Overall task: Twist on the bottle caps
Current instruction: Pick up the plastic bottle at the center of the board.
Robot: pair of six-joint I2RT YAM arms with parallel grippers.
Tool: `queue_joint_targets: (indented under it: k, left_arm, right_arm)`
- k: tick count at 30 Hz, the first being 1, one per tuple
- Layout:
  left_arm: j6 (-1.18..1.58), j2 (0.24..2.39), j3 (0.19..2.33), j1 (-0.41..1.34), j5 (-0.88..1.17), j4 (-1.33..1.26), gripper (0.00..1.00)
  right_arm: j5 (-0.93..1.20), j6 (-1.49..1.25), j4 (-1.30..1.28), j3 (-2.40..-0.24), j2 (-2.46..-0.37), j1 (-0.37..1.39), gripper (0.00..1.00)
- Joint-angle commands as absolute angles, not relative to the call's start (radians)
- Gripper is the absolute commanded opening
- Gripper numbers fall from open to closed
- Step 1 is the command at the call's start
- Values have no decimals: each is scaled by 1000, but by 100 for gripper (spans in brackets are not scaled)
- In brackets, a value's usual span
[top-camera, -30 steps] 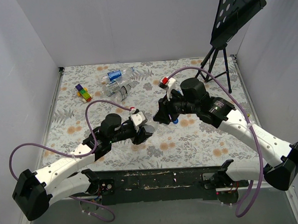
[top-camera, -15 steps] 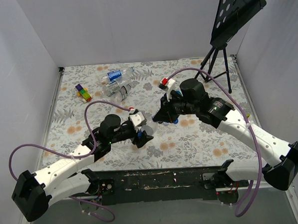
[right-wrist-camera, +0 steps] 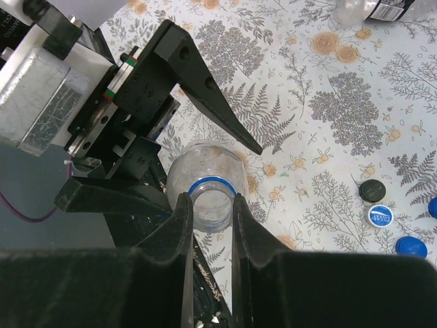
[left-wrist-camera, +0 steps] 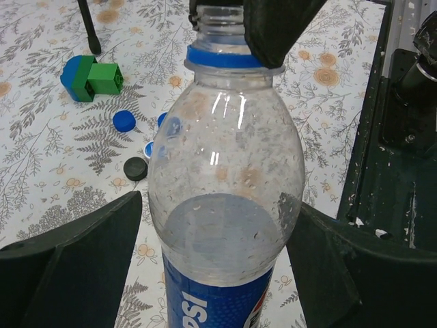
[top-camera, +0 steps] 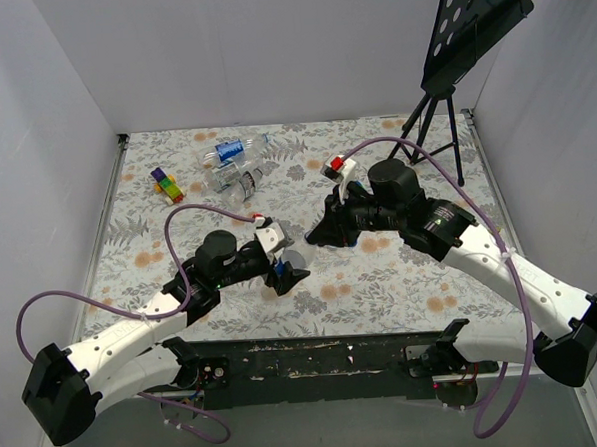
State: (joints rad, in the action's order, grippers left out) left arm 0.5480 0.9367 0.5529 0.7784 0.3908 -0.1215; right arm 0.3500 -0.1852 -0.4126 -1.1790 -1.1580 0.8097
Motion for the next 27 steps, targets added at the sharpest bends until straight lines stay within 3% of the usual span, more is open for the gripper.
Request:
queue_joint_targets:
  k: [1, 8, 13, 16, 20, 24, 27]
  left_arm:
    - [564, 928, 538, 781, 419, -175, 80]
    - [575, 923, 531, 781, 419, -199, 72]
    - [578, 925, 531, 781, 417, -202, 55]
    - [583, 925, 535, 781, 396, -195, 52]
    - [584, 917, 543, 781, 324, -167, 49]
    - [636, 926, 569, 781, 160, -126, 42]
    - [690, 980, 600, 778, 16, -74, 39]
  right_arm:
    - [385, -201, -350, -1166, -1134, 813, 1]
    - [390, -206, -345, -1155, -1134, 813, 1]
    - [391, -207, -345, -1154, -1135, 813, 1]
    - [376, -216, -351, -1157, -1135, 813, 3]
    - [328, -222, -373, -1167, -1137, 813, 37]
    - [201, -242, -435, -1203, -1146, 805, 54]
    - [94, -253, -491, -1215, -1157, 795, 74]
